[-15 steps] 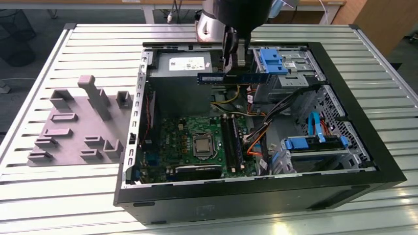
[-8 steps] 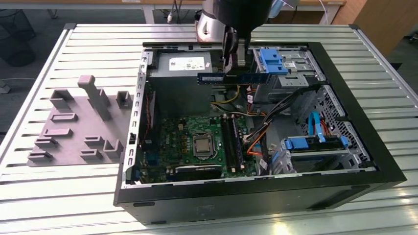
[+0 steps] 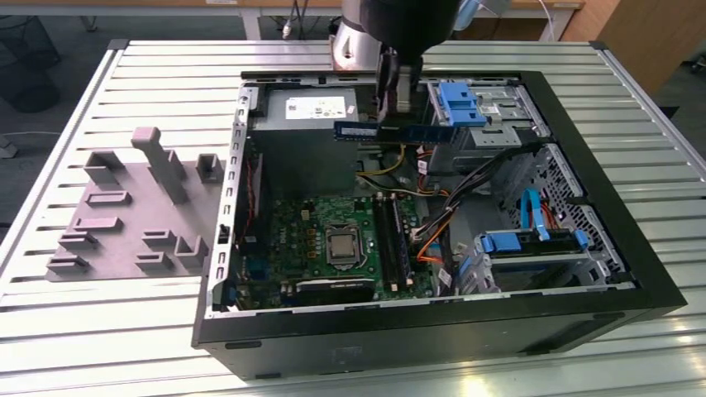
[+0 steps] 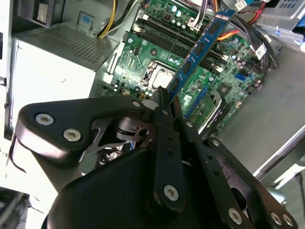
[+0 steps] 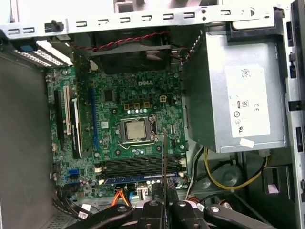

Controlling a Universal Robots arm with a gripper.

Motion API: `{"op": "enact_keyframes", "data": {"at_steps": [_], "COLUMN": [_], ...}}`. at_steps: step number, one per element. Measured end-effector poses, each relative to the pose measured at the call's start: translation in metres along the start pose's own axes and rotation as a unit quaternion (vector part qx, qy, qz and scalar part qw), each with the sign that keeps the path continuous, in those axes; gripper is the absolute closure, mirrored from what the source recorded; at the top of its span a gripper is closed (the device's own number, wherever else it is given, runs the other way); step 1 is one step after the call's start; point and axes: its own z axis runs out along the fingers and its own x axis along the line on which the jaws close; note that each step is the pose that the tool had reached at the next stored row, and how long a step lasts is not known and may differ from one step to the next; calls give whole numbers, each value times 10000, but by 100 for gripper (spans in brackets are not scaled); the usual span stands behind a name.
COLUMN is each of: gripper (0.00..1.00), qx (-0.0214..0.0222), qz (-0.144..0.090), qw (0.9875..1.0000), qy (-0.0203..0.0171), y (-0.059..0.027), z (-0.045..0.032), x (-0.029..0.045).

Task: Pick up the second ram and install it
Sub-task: 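Insert the second ram into the second slot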

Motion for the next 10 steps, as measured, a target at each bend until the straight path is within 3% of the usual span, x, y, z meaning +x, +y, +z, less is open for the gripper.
{"op": "enact_keyframes", "data": {"at_steps": [5, 10], "gripper": [86, 86], "qx": [7, 14], "qz": [370, 747], "qw": [9993, 9972], "qy": [-5, -11], "y": [0, 0], "z": [4, 10], "x": [0, 0]}}
